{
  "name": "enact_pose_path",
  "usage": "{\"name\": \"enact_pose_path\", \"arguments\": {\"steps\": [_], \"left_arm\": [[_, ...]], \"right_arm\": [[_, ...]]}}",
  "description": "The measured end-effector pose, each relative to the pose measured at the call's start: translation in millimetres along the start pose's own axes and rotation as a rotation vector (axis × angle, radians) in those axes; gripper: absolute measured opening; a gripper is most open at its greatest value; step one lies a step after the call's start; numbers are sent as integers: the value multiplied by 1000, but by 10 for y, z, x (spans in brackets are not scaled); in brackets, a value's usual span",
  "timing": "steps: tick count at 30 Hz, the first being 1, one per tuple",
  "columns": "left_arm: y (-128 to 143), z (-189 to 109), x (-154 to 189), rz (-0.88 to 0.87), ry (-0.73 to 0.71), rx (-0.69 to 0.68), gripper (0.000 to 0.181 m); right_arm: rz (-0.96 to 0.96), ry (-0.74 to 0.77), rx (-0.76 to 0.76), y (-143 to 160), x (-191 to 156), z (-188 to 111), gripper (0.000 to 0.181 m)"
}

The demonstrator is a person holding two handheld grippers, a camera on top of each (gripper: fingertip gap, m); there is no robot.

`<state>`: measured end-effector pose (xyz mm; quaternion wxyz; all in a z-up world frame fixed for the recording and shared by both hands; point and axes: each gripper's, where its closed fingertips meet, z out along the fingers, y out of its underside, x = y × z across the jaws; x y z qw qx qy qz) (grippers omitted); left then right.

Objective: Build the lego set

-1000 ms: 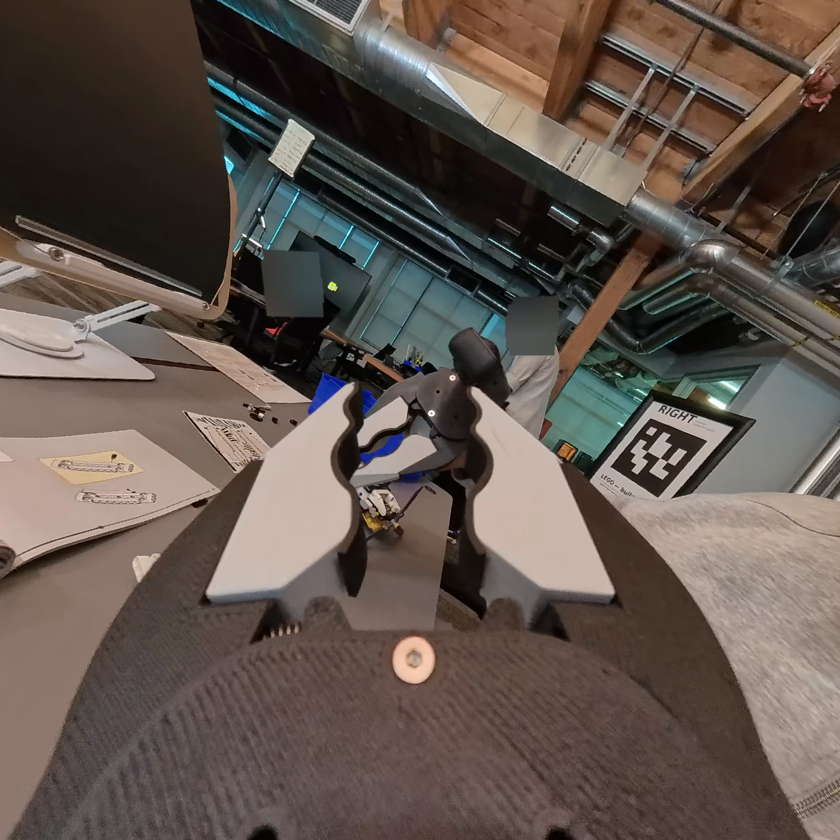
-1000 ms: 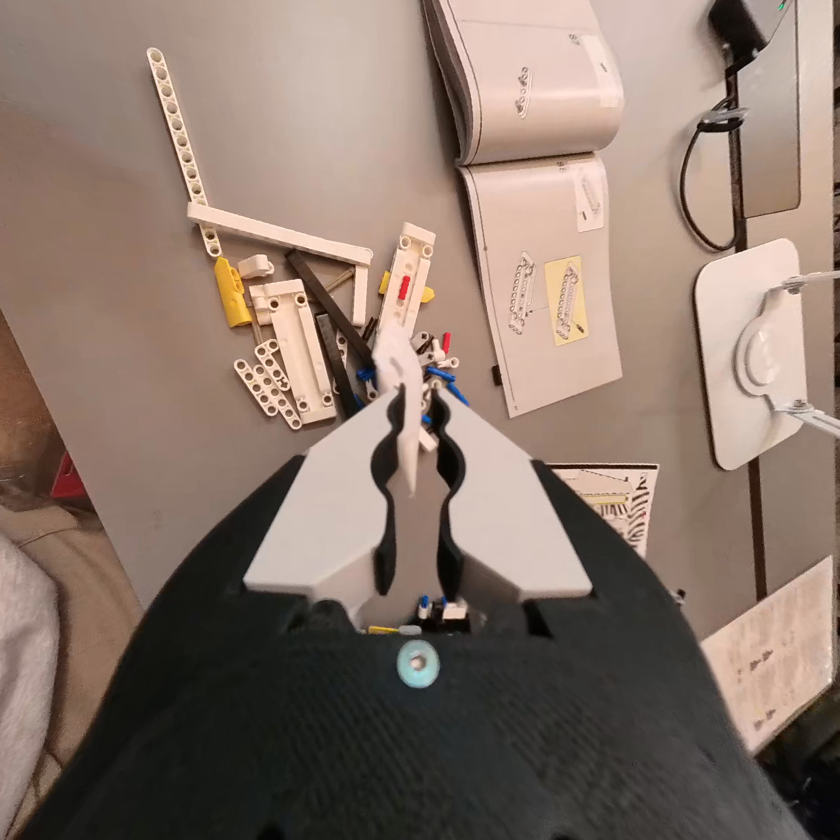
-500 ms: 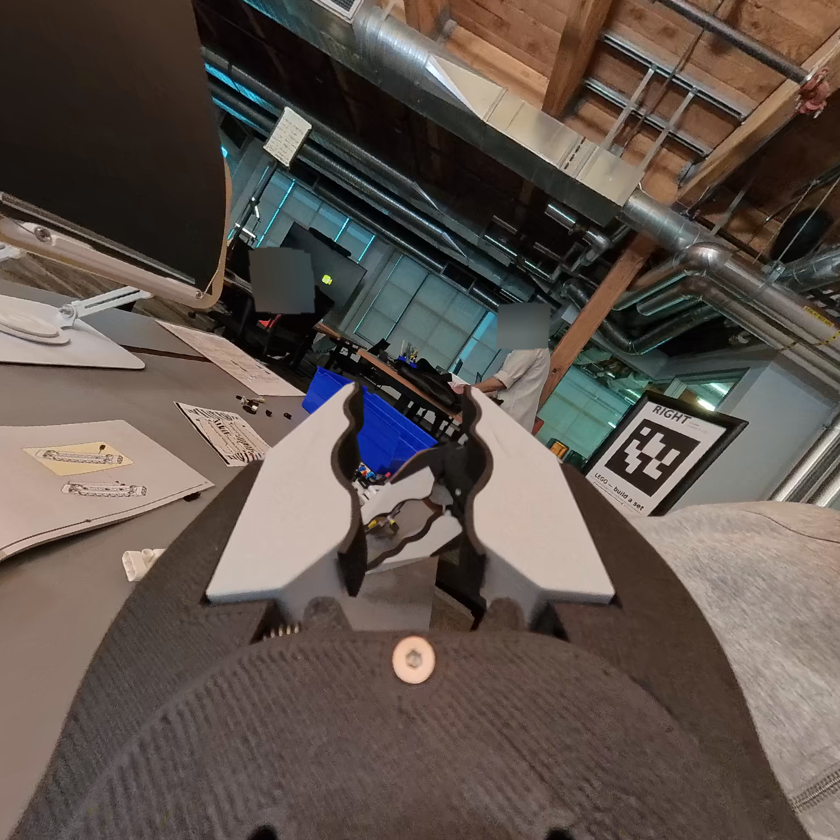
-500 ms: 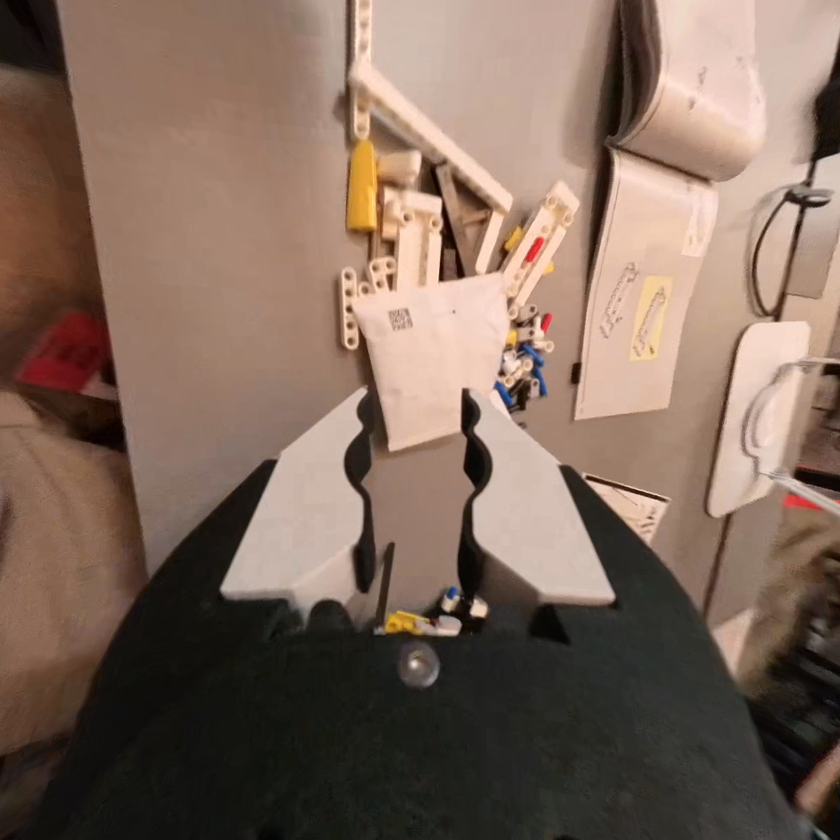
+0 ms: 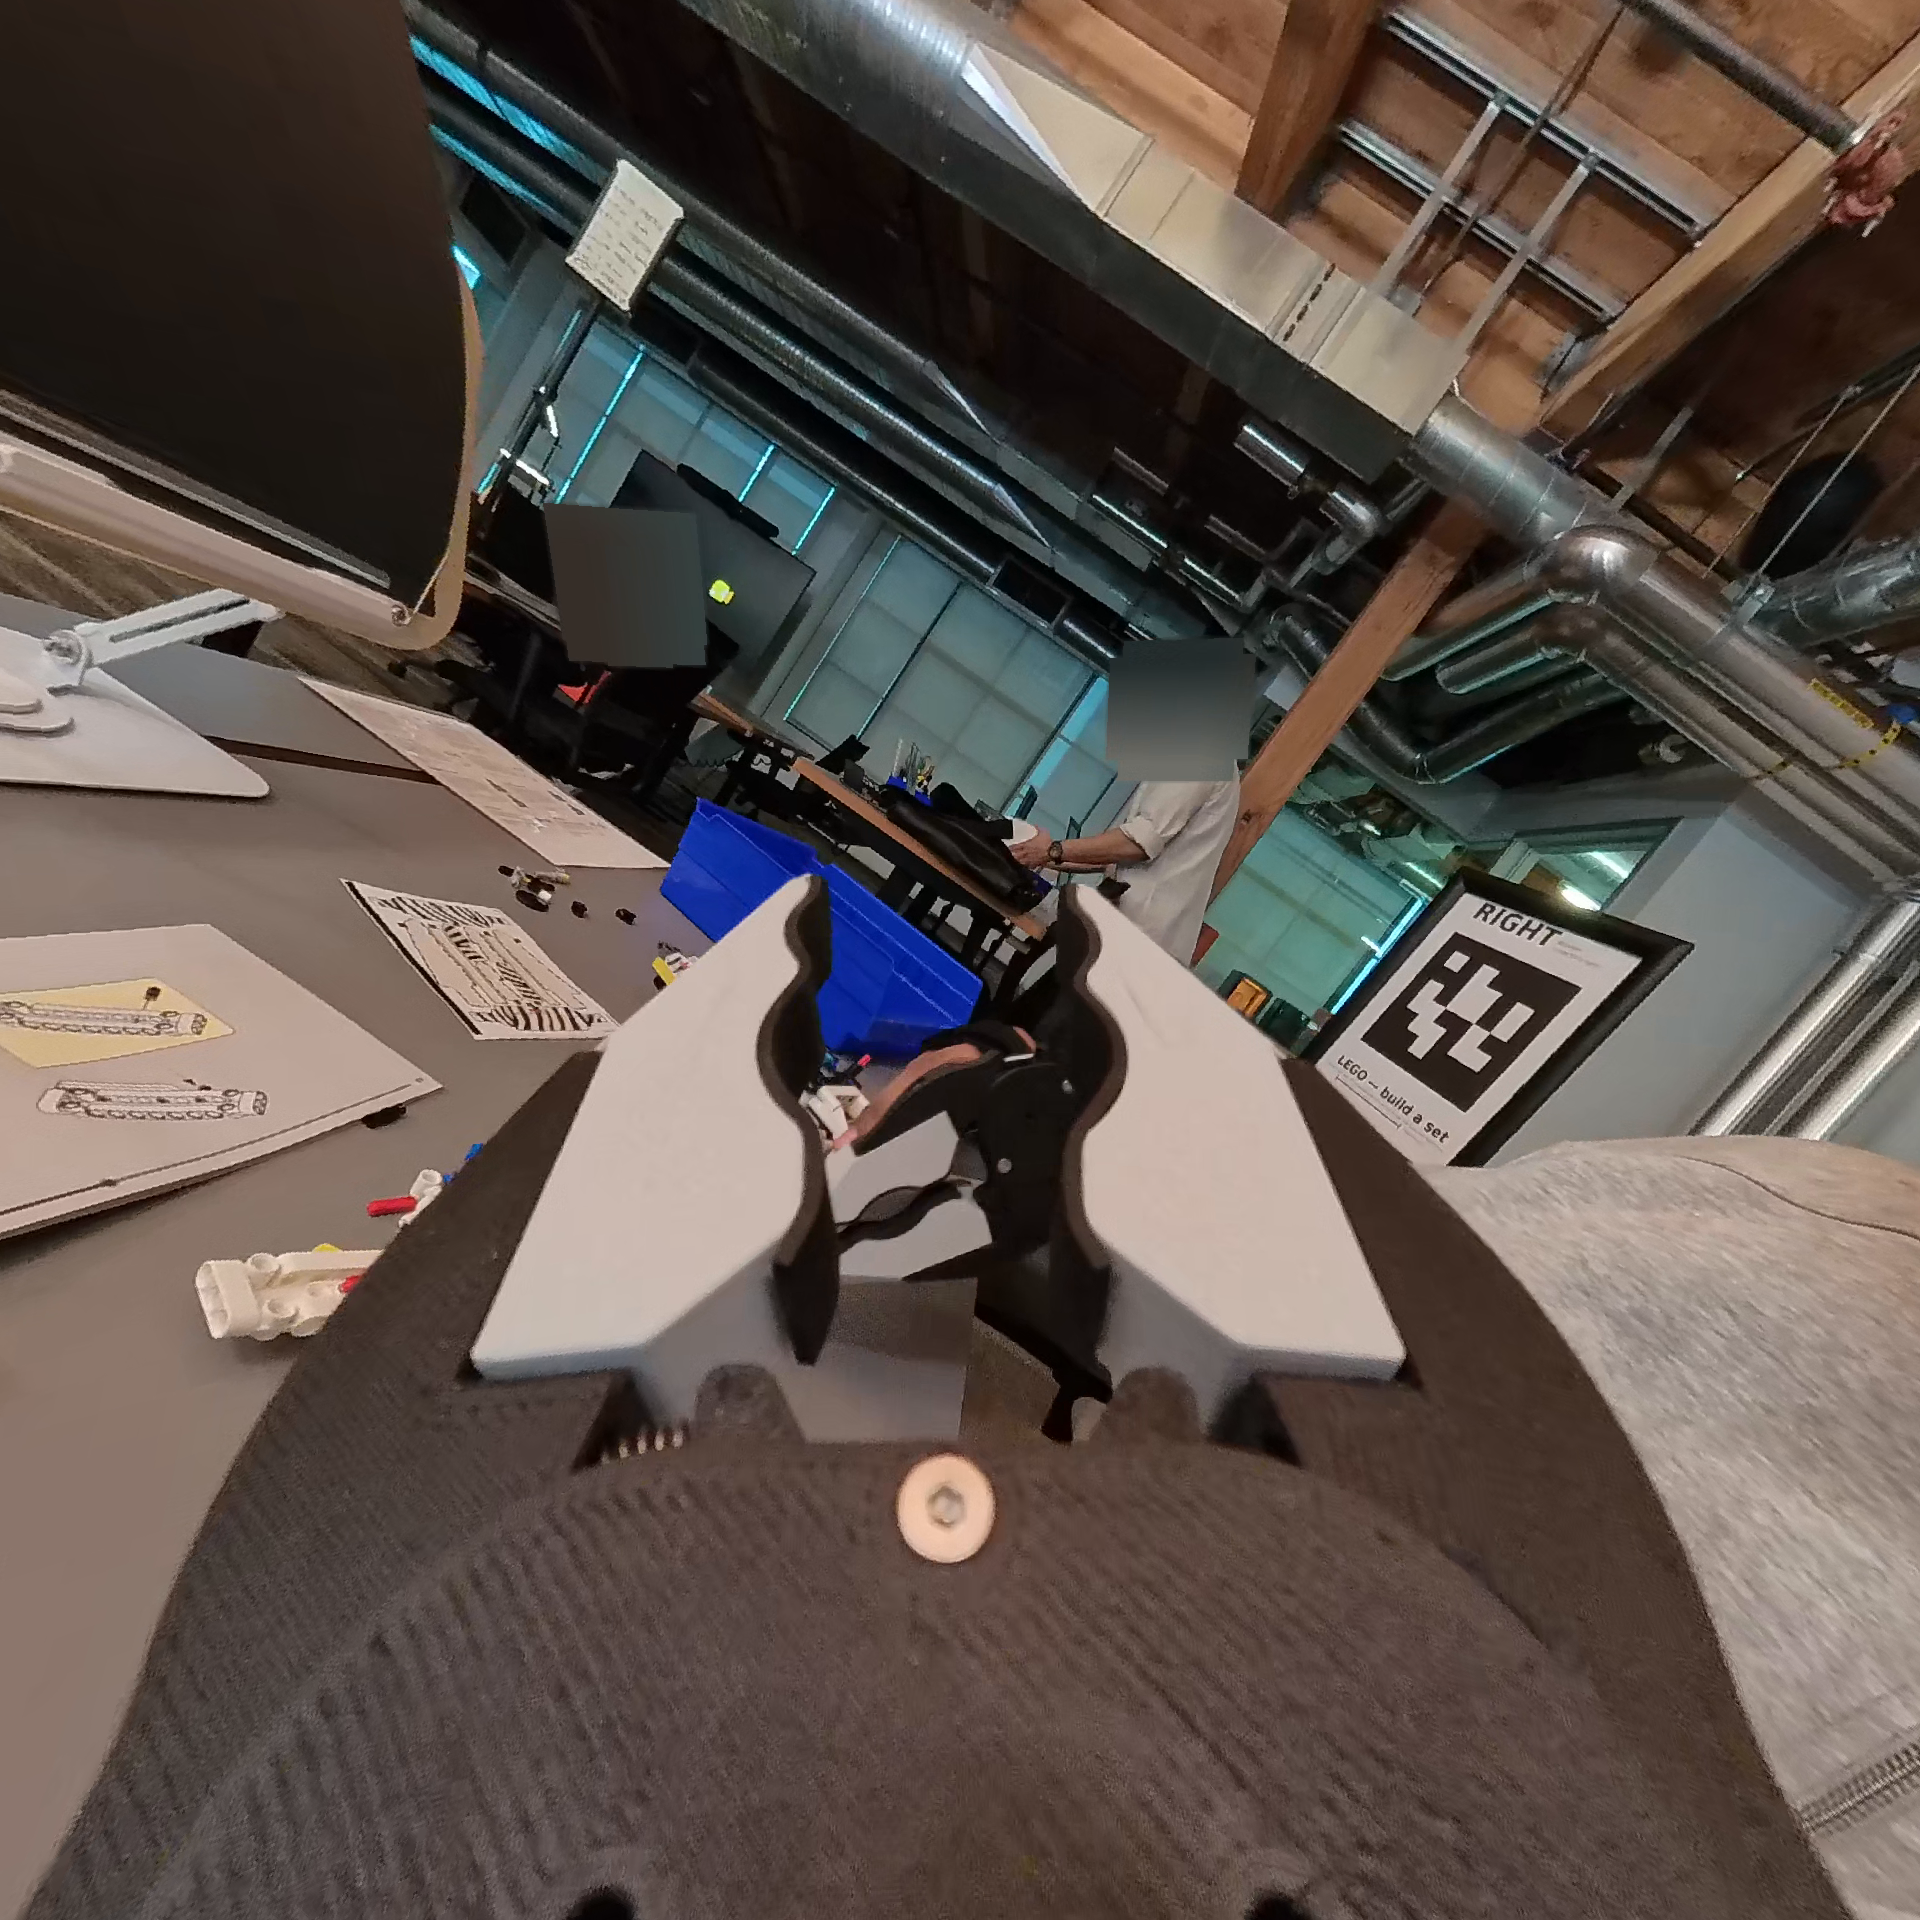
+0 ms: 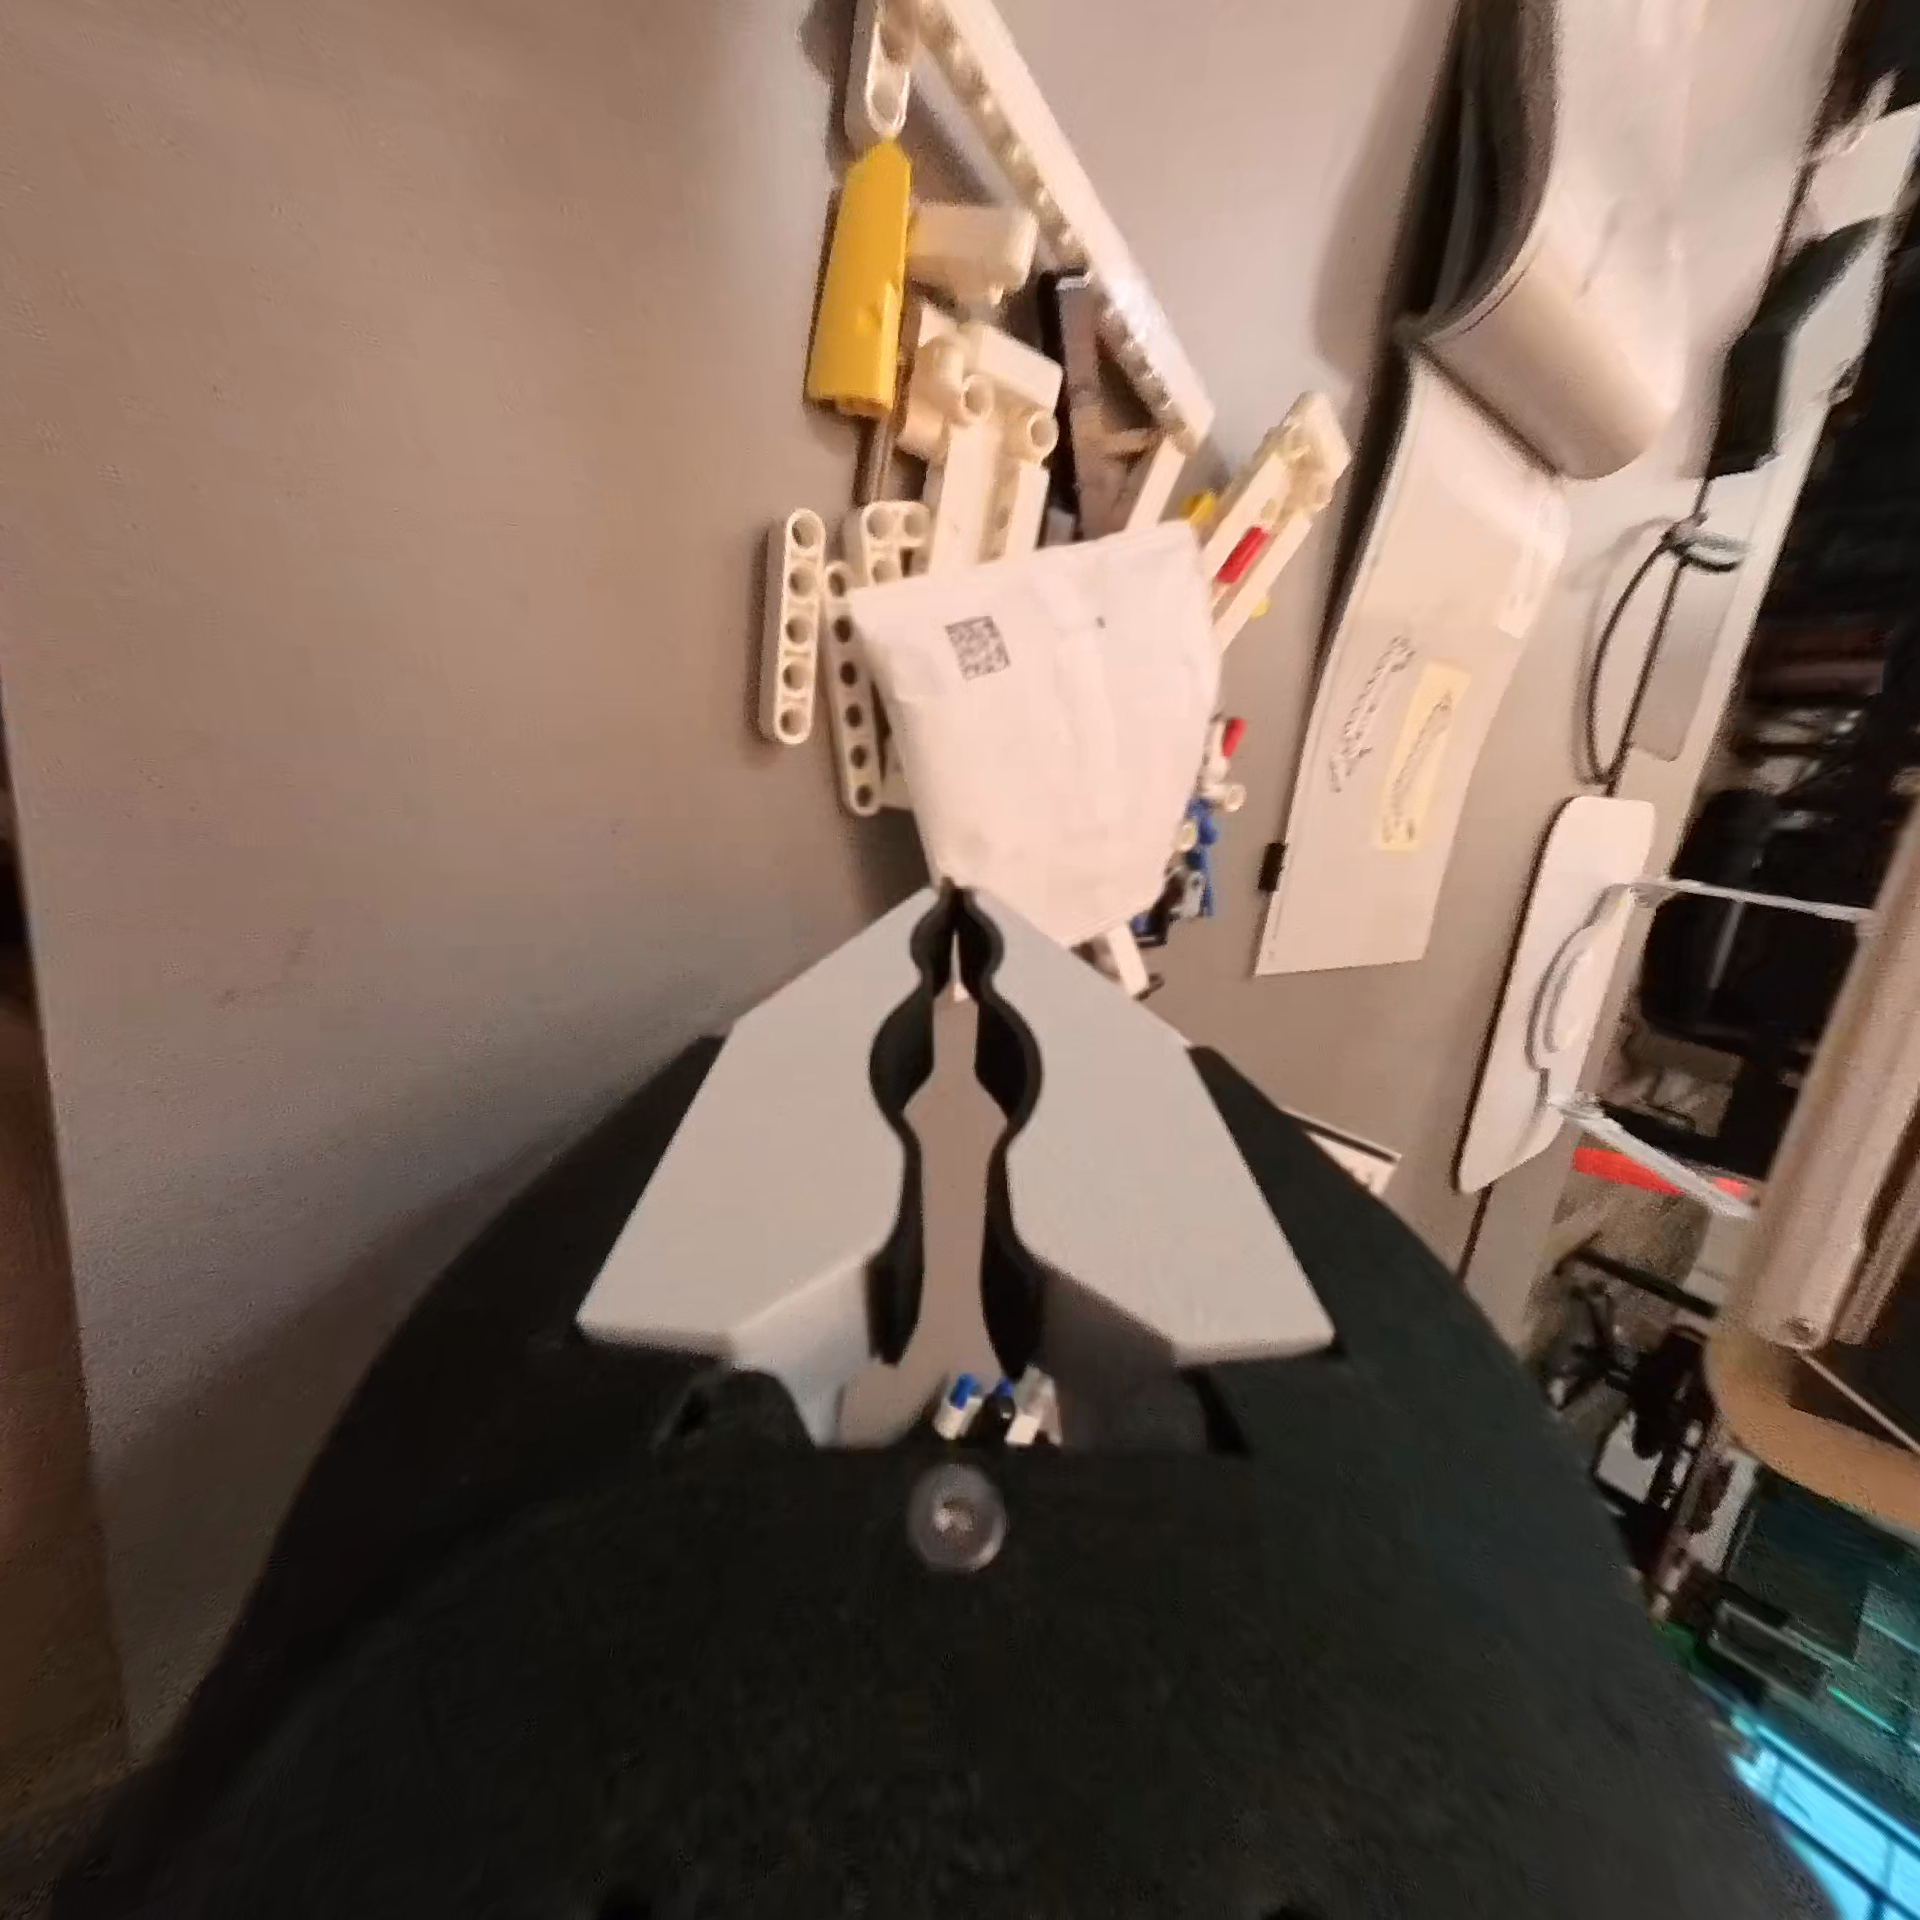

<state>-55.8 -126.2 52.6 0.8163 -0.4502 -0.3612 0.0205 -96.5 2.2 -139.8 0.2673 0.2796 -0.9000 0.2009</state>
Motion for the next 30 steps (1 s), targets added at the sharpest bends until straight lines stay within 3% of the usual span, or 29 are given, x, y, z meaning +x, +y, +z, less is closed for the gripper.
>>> {"name": "enact_pose_path", "arguments": {"steps": [7,11,14,18,22,30], "left_arm": [[-44,-54,-22,-12,5,23,40],[-61,-61,-1,-5,7,29,40],[-54,-54,7,-8,11,26,40],[-49,-43,14,-7,14,24,39],[-55,-55,-4,-14,16,30,40],[-63,-72,-25,-26,20,39,40]], "right_arm": [[106,-39,70,-52,183,-151,3],[49,-75,-17,72,54,29,50],[24,-78,-82,164,45,163,62],[34,-78,-63,137,114,226,46],[45,-75,-48,124,153,194,7],[203,-111,-37,118,323,-58,1]]}}
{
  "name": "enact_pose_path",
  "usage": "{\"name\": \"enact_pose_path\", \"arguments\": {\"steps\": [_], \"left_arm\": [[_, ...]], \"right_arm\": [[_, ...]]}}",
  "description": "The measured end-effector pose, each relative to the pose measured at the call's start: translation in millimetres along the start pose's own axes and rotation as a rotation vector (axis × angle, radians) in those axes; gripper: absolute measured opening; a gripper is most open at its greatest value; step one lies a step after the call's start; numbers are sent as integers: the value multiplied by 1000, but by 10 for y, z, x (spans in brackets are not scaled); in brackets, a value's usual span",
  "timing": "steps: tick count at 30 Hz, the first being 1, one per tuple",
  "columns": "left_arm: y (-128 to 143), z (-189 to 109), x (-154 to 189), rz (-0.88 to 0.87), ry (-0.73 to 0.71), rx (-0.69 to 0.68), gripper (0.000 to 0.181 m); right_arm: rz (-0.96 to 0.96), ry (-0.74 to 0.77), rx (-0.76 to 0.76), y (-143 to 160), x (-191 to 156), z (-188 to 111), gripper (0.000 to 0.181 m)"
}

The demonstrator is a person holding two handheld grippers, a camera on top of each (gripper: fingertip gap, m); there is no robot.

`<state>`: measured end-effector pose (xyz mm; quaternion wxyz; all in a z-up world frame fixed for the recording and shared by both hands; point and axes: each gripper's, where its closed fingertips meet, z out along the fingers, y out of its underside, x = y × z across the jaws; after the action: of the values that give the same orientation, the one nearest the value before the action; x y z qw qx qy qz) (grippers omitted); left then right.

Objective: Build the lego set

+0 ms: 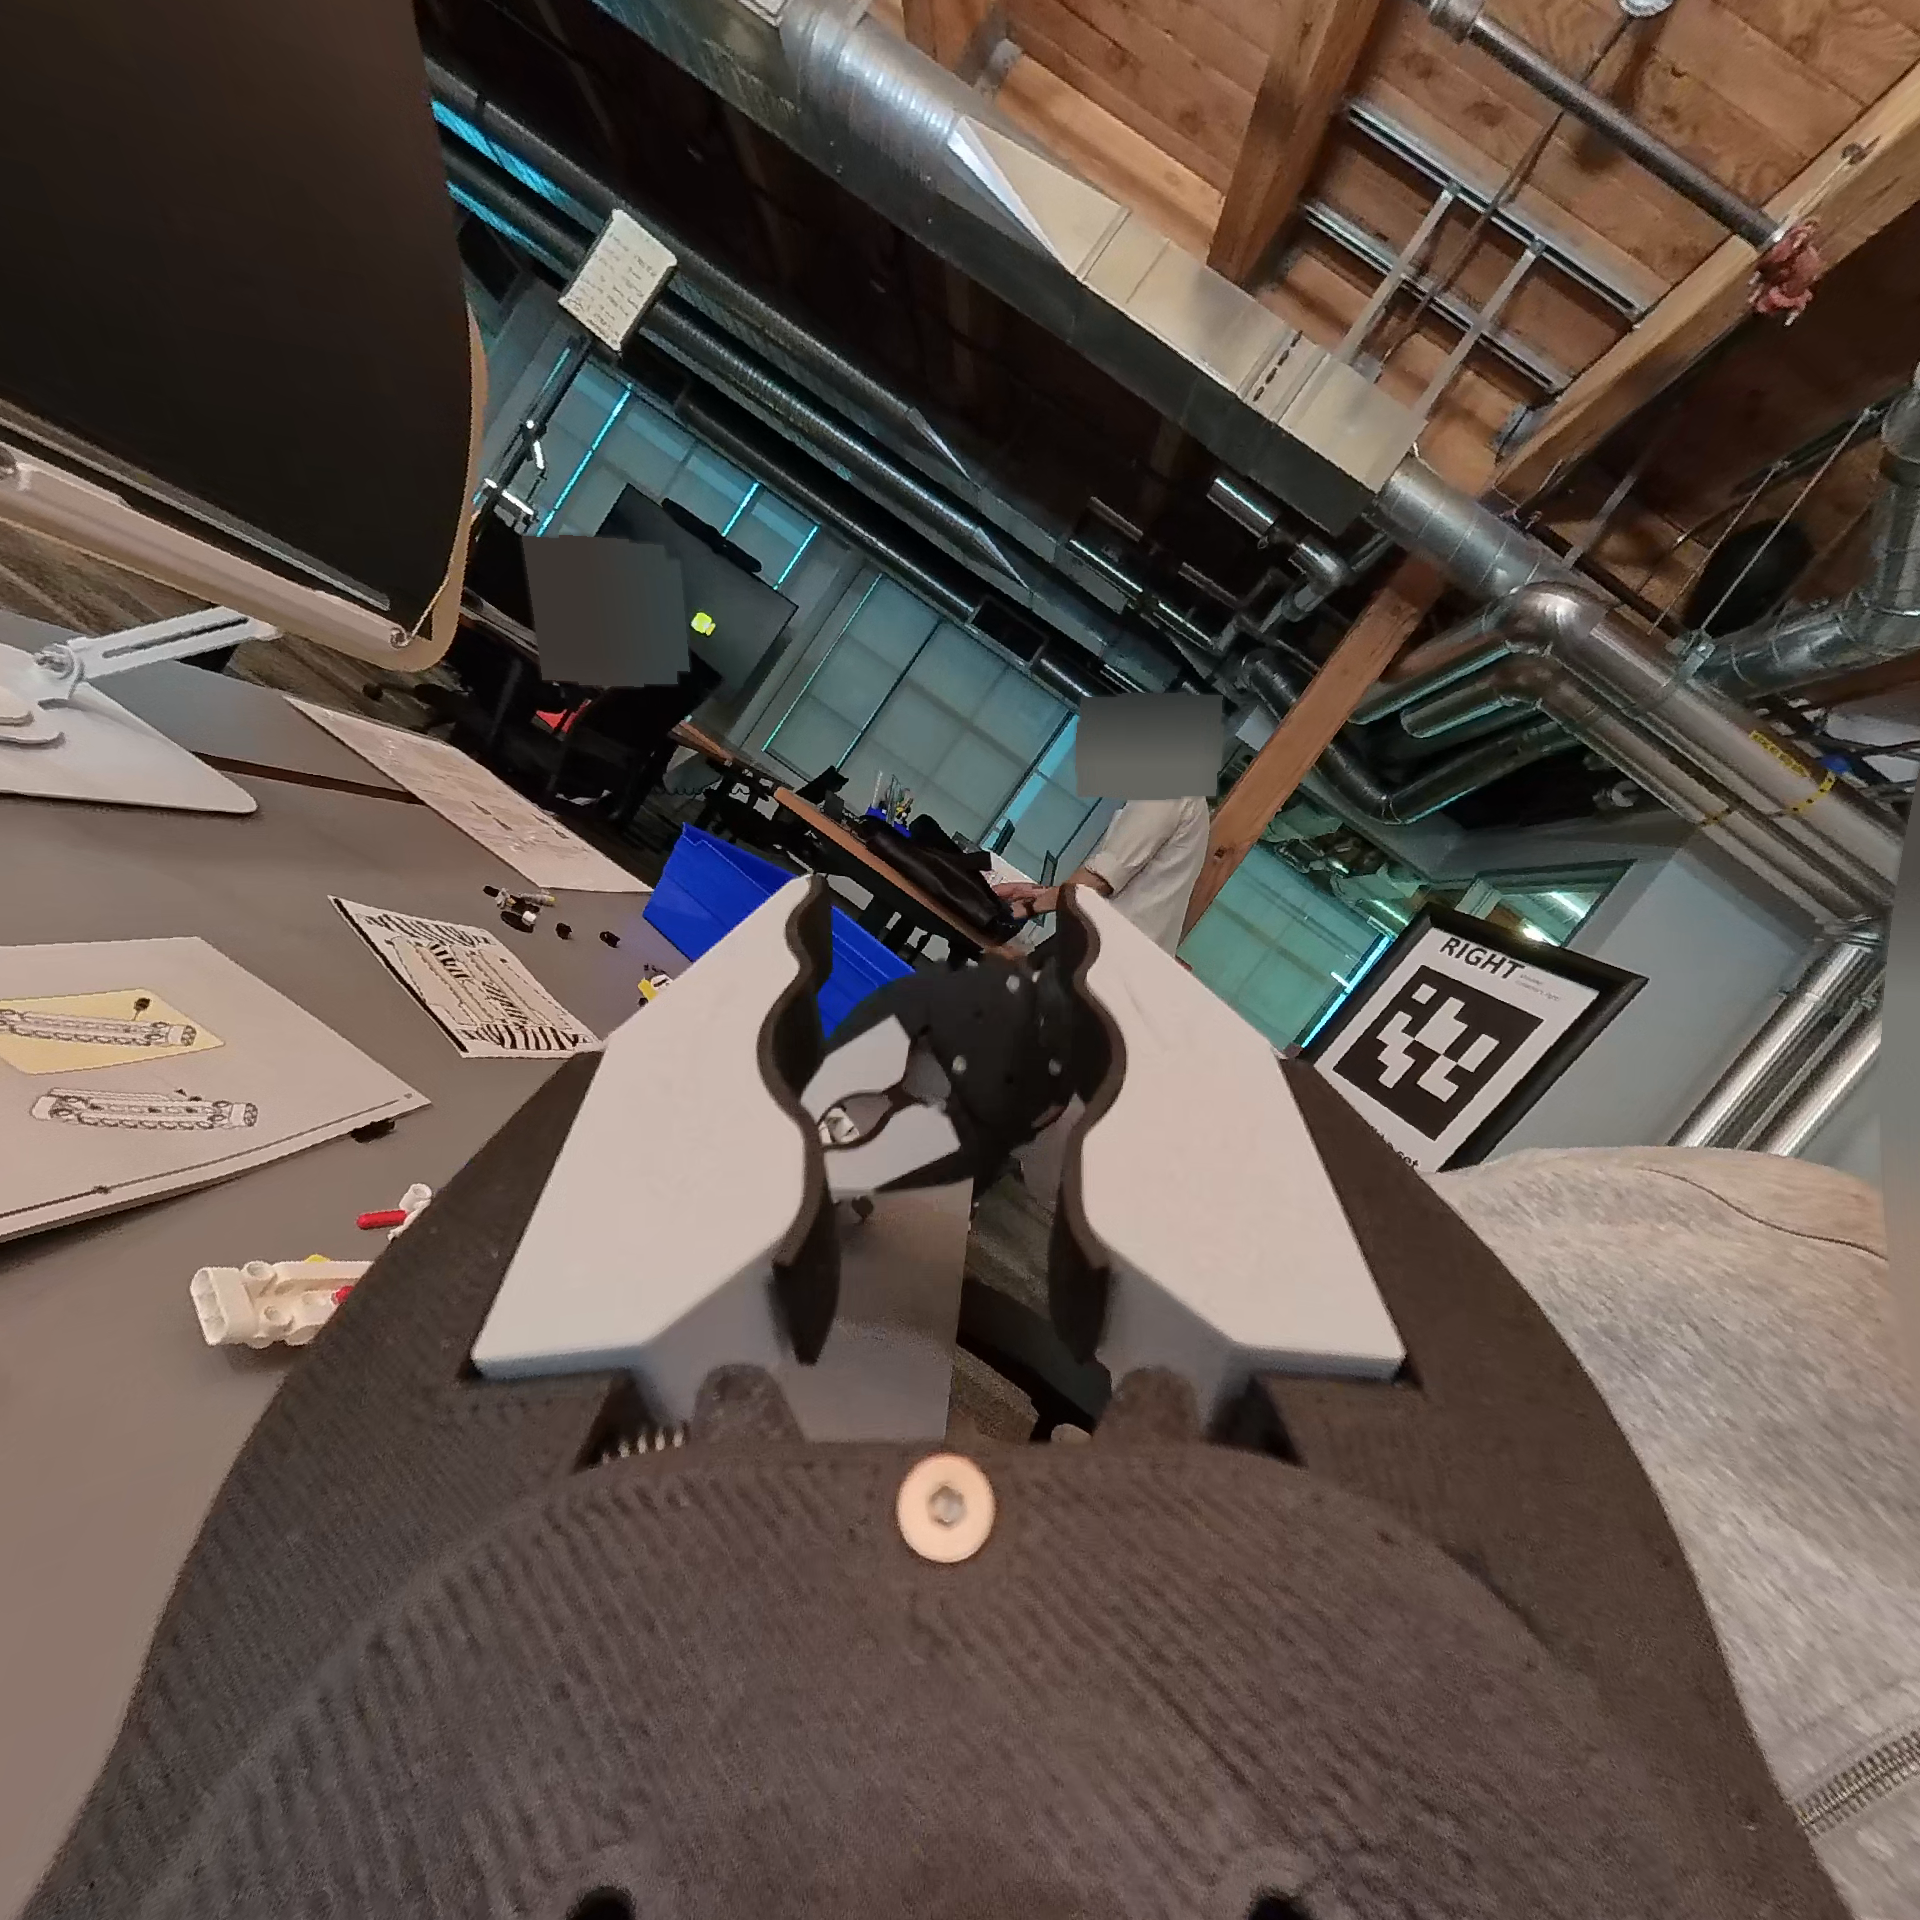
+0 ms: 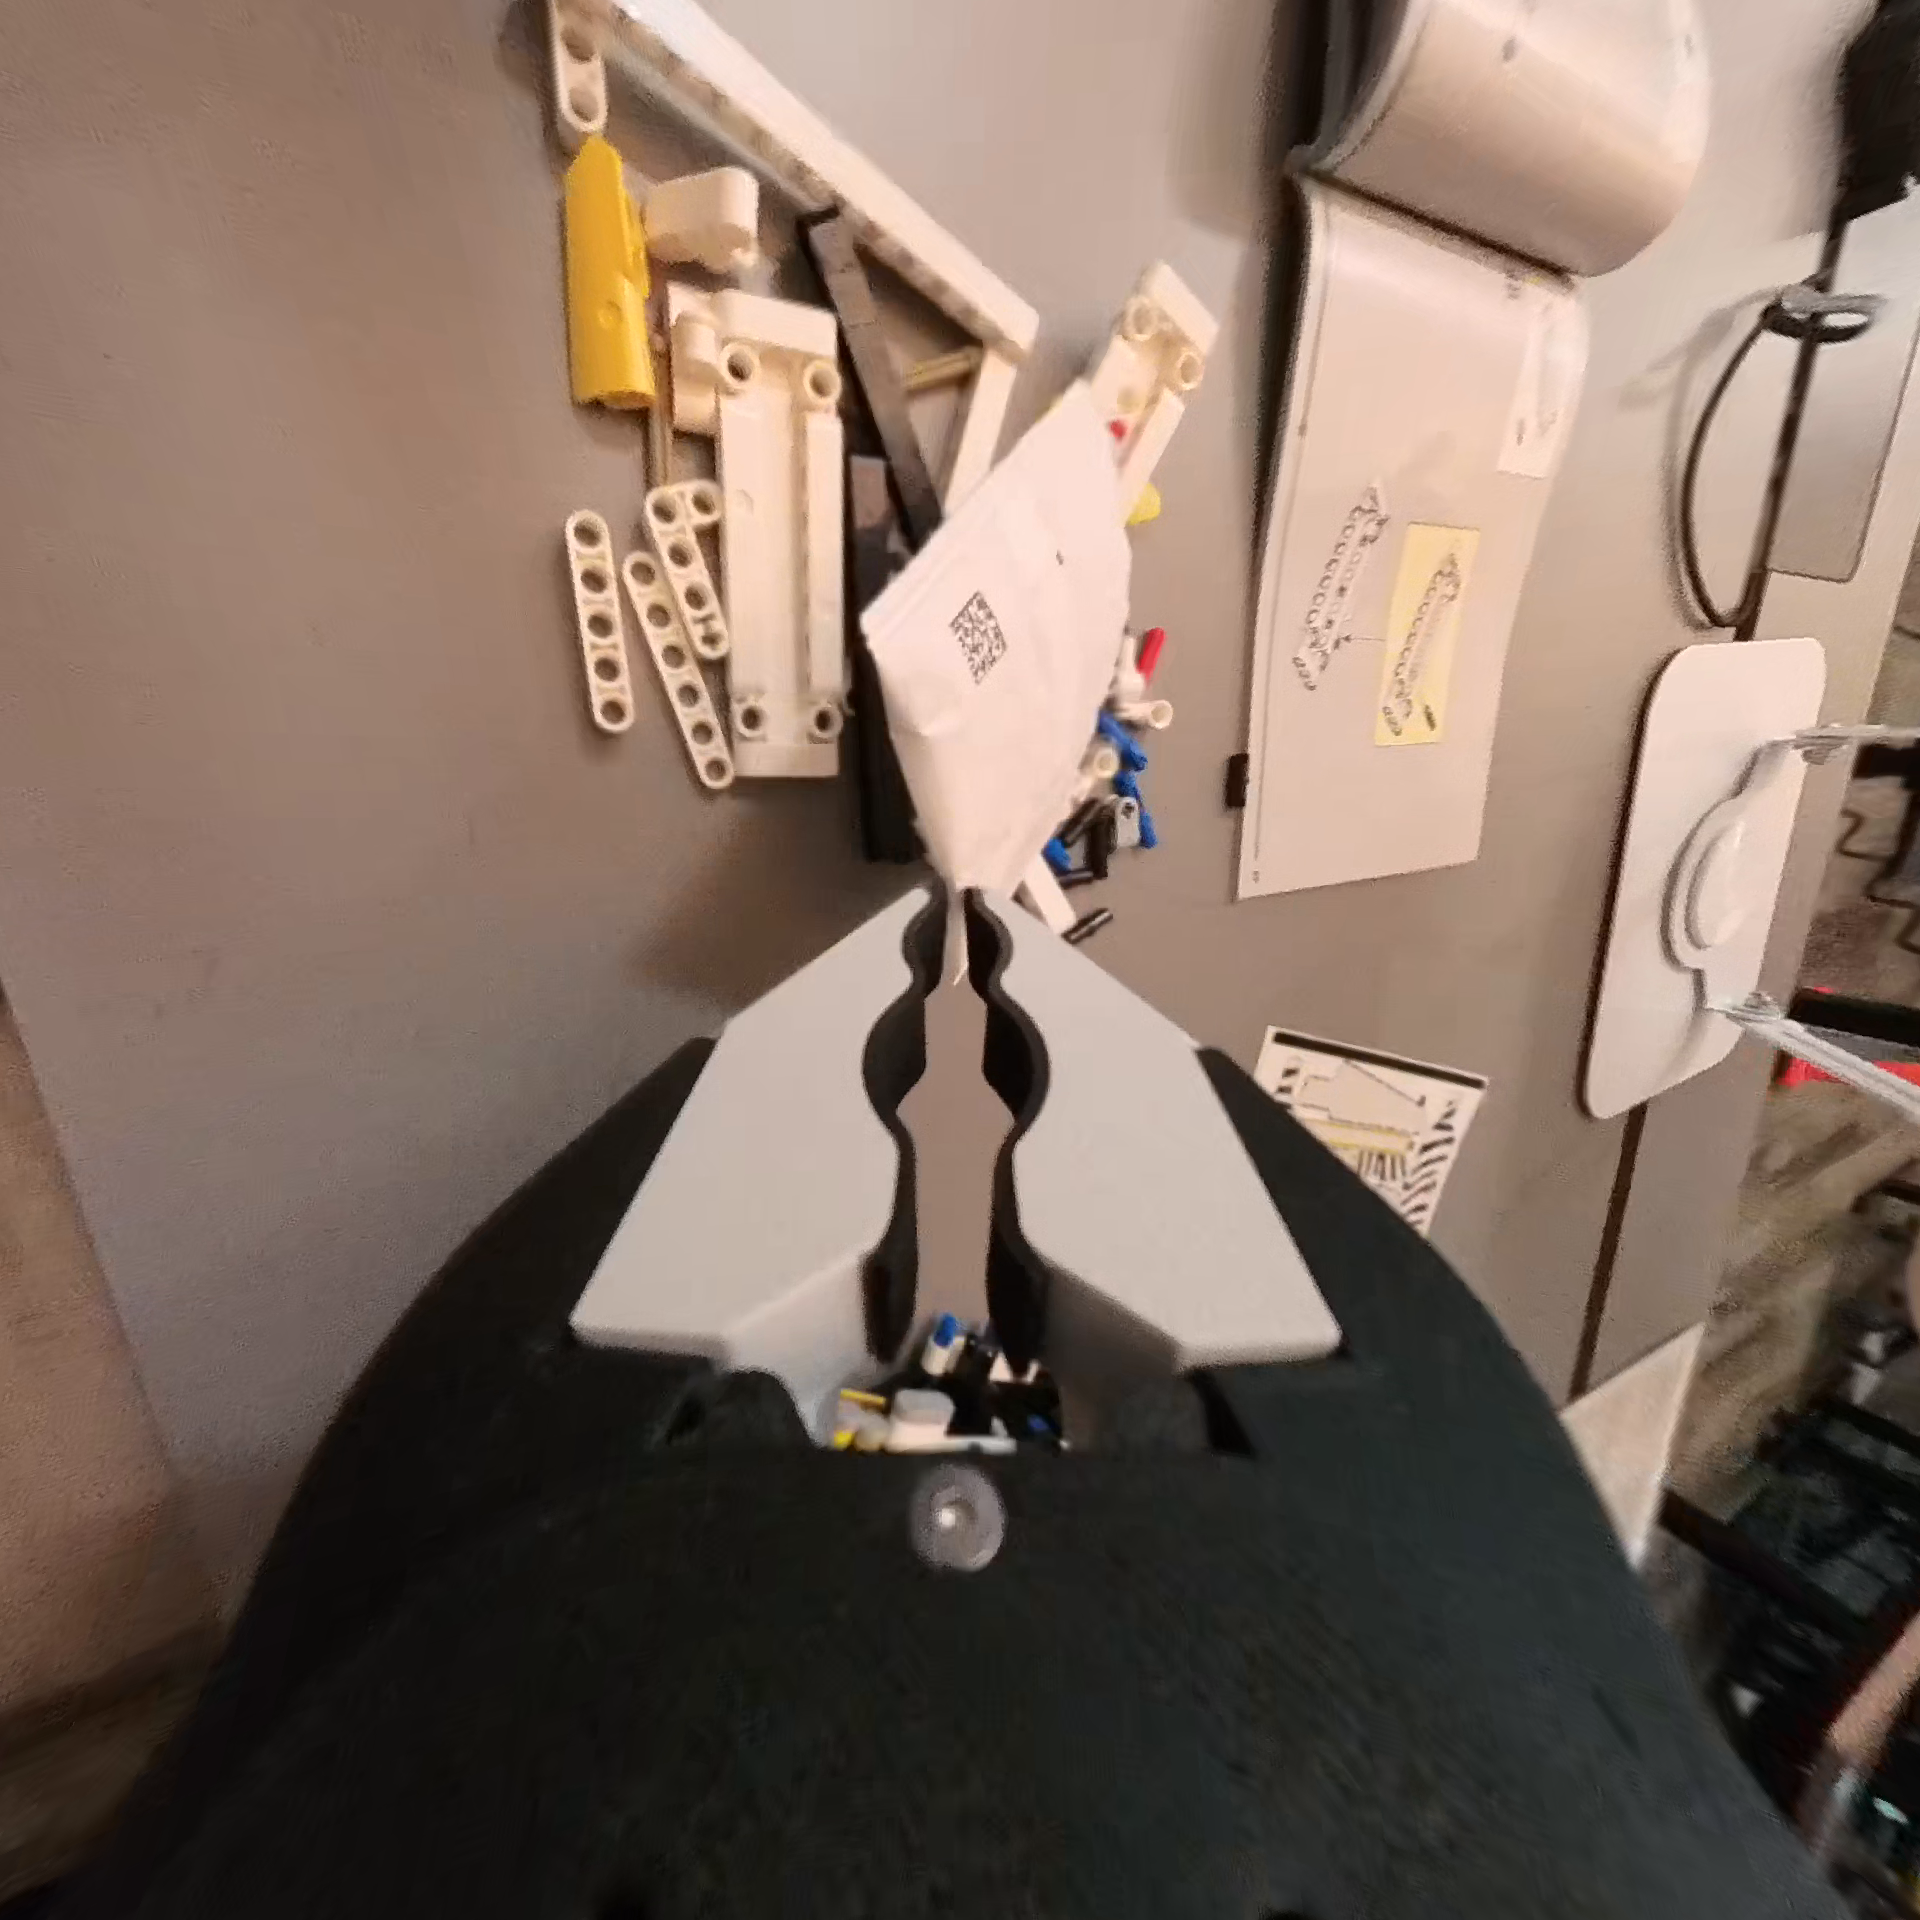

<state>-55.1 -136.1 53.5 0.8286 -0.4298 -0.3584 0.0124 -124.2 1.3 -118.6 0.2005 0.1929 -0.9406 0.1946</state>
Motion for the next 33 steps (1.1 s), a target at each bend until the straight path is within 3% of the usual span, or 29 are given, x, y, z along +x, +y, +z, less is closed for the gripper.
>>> {"name": "enact_pose_path", "arguments": {"steps": [3,9,11,14,18,21,24,27,33], "left_arm": [[5,9,7,3,-1,-2,40],[23,38,16,-2,5,-8,40],[31,45,21,0,4,-13,40],[31,41,21,1,4,-15,40],[10,6,-7,-6,3,-3,40],[-4,-22,-38,-17,3,7,40],[-9,-33,-62,-24,-1,13,40],[7,-16,-69,-24,-3,7,40],[92,63,-79,-24,2,-21,41]], "right_arm": [[157,-89,49,-81,126,-204,1],[693,-609,-60,-95,62,-436,1],[758,-679,-74,-108,124,-470,1],[745,-610,-85,-44,277,-417,0],[777,-599,70,-226,359,-497,0],[796,-601,97,-184,333,-501,0],[896,-639,234,-254,462,-630,0],[915,-622,230,-121,488,-619,0],[1018,-645,758,-494,863,-1222,0]]}}
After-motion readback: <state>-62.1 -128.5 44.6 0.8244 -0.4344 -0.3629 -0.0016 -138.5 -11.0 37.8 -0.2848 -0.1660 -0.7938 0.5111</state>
